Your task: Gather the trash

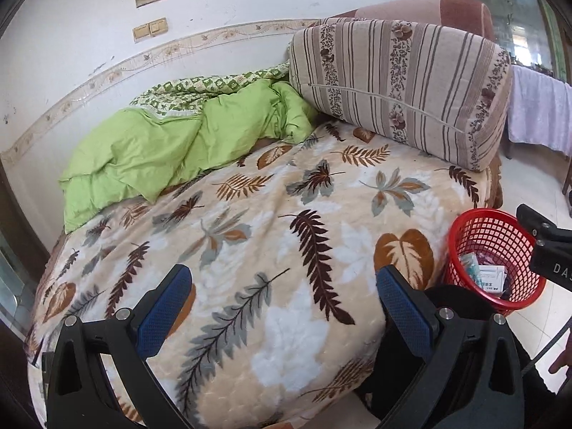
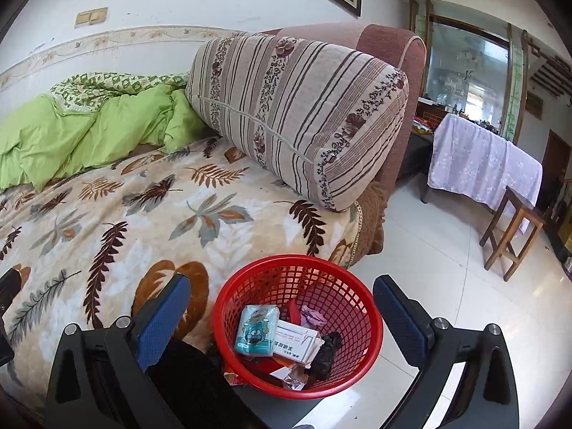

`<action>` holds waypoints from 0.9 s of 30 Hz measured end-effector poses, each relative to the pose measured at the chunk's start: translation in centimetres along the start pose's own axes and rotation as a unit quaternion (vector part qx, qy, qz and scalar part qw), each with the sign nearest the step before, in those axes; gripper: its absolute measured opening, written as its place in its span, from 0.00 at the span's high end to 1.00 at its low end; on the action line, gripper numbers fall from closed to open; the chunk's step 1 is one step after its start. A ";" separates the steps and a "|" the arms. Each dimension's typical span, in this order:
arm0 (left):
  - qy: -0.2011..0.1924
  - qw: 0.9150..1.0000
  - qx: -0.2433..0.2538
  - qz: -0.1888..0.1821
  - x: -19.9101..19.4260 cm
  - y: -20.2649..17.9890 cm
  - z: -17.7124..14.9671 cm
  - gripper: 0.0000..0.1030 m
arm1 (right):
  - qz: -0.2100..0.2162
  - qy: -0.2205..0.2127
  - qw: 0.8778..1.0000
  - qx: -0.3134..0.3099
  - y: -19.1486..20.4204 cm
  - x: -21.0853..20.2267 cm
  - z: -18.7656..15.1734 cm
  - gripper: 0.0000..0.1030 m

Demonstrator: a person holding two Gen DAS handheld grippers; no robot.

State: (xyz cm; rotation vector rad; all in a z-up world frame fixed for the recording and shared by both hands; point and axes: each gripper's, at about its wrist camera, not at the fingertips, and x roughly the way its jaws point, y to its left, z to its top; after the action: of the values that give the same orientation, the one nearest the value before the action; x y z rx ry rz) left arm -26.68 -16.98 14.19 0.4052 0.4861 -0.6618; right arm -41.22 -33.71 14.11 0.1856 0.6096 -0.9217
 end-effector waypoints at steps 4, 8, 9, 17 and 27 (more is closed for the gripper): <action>0.008 1.000 0.007 -0.002 0.4 -0.3 -0.2 0.00 | 0.000 0.010 1.000 0.004 -0.2 0.5 -0.1 0.01; 0.011 1.000 0.007 -0.003 0.6 -0.6 -0.4 0.00 | 0.000 0.014 1.000 0.005 -0.2 0.6 -0.2 0.01; 0.011 1.000 0.008 -0.002 0.6 -0.6 -0.4 0.00 | 0.000 0.014 1.000 0.005 -0.2 0.6 -0.2 0.01; 0.017 1.000 -0.005 -0.013 0.8 -0.4 -0.4 0.00 | 0.001 0.015 1.000 0.004 -0.2 0.7 -0.2 0.01; 0.017 1.000 -0.010 -0.013 0.7 -0.1 -0.5 0.00 | 0.001 0.017 1.000 0.002 0.0 0.5 -0.4 0.01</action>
State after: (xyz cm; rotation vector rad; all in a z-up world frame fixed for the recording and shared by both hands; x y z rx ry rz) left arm -26.40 -17.13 13.40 0.3923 0.5317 -0.6763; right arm -41.13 -33.91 13.47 0.2050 0.6383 -0.9187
